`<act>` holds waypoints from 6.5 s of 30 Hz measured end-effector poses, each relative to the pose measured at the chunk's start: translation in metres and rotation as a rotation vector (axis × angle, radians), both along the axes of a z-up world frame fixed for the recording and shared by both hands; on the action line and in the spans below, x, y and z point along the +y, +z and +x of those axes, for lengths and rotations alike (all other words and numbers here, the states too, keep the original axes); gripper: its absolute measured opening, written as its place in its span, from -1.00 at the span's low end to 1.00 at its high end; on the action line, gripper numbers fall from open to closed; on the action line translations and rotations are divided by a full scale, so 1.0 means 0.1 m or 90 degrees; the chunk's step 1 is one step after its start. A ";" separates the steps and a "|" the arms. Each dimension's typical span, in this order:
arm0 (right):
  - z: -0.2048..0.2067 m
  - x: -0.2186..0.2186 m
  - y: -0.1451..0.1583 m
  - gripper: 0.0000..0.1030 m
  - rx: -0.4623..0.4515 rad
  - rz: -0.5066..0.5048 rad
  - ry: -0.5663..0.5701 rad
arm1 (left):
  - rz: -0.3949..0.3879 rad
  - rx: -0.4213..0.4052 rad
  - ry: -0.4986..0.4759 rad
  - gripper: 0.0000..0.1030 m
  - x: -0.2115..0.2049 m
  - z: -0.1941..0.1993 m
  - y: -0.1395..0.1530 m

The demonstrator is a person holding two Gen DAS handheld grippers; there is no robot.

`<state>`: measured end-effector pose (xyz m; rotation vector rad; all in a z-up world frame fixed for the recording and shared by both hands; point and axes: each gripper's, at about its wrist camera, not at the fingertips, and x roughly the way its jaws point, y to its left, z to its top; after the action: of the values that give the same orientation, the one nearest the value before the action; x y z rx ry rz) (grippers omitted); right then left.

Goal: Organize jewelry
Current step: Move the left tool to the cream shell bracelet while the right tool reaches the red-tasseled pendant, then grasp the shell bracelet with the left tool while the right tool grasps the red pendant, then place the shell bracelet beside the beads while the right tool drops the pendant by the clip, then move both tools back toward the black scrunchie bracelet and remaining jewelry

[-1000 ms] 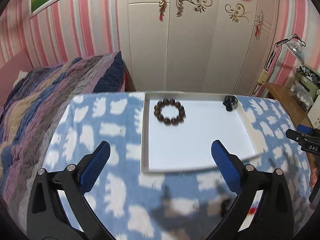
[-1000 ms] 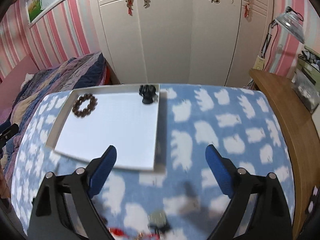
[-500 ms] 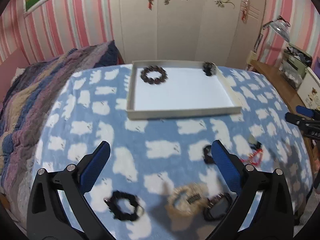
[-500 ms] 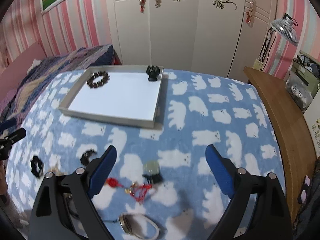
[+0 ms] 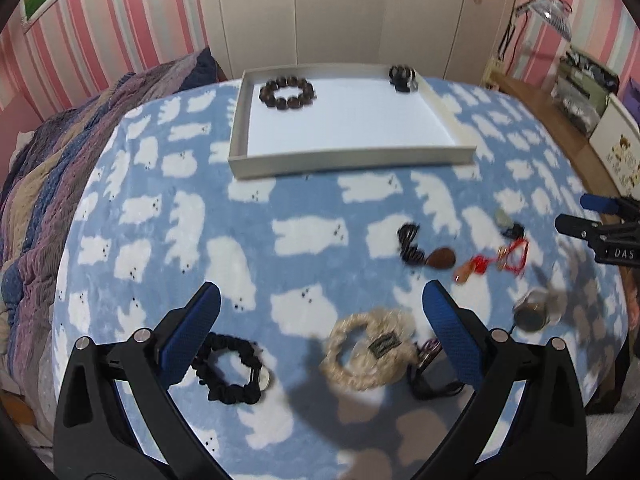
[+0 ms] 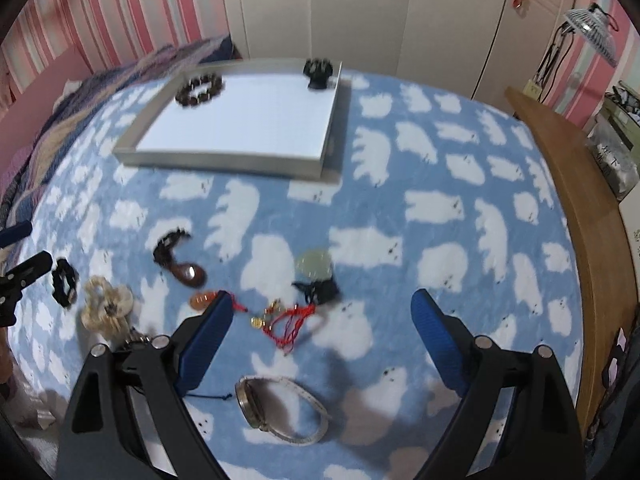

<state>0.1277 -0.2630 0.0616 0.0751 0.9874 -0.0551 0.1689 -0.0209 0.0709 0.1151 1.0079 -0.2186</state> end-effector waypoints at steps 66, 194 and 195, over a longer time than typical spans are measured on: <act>0.30 0.15 -0.26 -0.93 0.005 0.038 0.060 | -0.052 0.065 -0.068 -0.92 -0.05 0.20 -0.23; 0.07 0.10 -0.20 0.93 0.045 0.000 -0.082 | -0.077 0.011 0.071 0.94 1.12 0.02 -0.29; 0.09 0.10 -0.21 0.93 0.051 0.002 -0.080 | -0.078 0.015 0.070 0.94 1.13 0.03 -0.30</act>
<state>0.1362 -0.2531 0.0402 0.1386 1.0614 -0.1721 0.1715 0.0919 0.0409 -0.0548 1.0184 -0.1816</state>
